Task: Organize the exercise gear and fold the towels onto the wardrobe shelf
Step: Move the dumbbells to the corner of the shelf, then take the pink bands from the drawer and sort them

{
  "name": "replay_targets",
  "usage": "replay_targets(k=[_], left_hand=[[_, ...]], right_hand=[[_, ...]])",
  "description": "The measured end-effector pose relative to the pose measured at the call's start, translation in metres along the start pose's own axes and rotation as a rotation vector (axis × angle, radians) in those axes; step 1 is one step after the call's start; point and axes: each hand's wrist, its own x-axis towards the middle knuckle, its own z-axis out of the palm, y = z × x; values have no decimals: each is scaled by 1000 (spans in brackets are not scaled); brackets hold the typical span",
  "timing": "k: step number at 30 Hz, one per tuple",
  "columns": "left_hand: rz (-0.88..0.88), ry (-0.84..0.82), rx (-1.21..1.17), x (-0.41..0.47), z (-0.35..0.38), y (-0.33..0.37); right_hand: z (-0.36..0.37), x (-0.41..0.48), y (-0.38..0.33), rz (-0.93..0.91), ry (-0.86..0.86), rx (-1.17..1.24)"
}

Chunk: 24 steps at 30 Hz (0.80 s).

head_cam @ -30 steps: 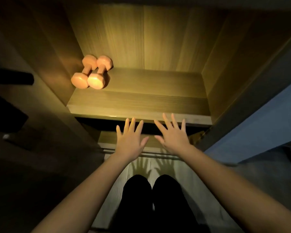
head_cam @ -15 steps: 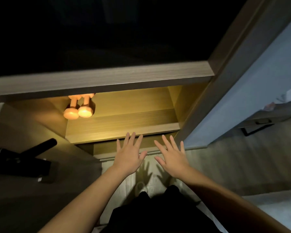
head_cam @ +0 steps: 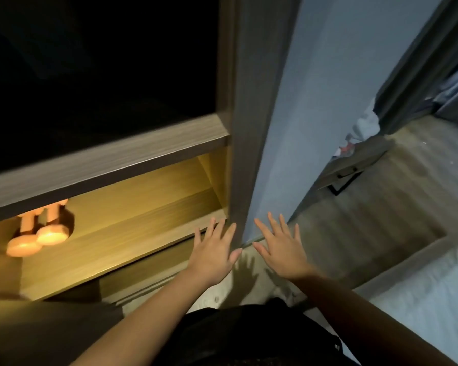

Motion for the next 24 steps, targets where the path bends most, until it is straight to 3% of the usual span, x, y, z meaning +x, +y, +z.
replay_targets(k=[13, 24], left_hand=[[189, -168, 74, 166, 20, 215], [310, -244, 228, 313, 9, 301]], right_hand=[[-42, -14, 276, 219, -34, 65], [-35, 21, 389, 365, -130, 117]])
